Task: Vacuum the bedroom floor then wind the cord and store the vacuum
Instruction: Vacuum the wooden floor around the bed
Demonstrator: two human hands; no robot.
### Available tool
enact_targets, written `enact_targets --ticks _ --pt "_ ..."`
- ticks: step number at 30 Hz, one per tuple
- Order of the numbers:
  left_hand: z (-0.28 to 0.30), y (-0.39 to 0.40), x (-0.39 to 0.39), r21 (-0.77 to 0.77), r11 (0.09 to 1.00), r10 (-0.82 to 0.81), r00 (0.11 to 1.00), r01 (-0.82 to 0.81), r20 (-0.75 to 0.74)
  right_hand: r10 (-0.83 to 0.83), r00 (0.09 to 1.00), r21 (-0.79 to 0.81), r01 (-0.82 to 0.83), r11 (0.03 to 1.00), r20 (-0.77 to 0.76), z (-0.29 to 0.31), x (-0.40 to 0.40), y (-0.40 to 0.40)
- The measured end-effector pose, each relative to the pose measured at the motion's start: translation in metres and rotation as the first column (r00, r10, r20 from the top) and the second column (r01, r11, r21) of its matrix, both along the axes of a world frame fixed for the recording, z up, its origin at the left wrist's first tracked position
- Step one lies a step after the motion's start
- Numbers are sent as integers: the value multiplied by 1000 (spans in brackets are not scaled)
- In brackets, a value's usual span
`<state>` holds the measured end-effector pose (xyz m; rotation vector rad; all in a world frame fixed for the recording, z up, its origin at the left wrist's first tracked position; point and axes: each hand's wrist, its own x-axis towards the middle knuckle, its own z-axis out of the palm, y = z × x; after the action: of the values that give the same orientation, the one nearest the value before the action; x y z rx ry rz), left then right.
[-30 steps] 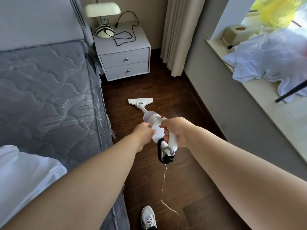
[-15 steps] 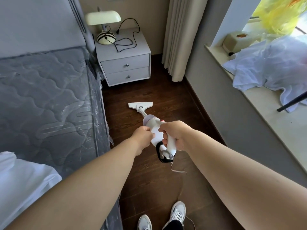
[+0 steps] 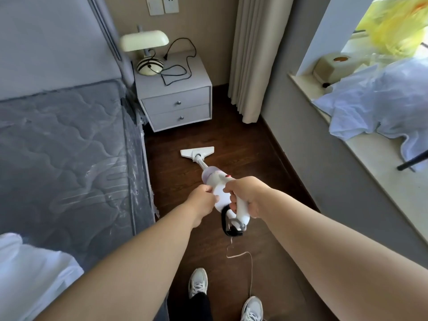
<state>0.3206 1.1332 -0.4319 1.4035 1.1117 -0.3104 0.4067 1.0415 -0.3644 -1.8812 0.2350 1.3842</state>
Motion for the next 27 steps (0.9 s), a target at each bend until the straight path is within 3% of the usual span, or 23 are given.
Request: enact_targets --ticks 14,18,22,27 --pt "2 65 12 -114 986 -112 992 118 61 -33 996 -84 40 996 89 11 5 49" --pt "3 59 5 -120 986 -114 992 119 54 2 997 -111 7 994 77 14 -2 46" --pt "14 42 -7 -203 979 -18 1000 14 -20 8 998 -110 -2 994 57 24 -15 27" --pt "28 -6 -32 -159 978 -133 991 132 4 48 996 -139 -39 990 69 41 -38 -24"
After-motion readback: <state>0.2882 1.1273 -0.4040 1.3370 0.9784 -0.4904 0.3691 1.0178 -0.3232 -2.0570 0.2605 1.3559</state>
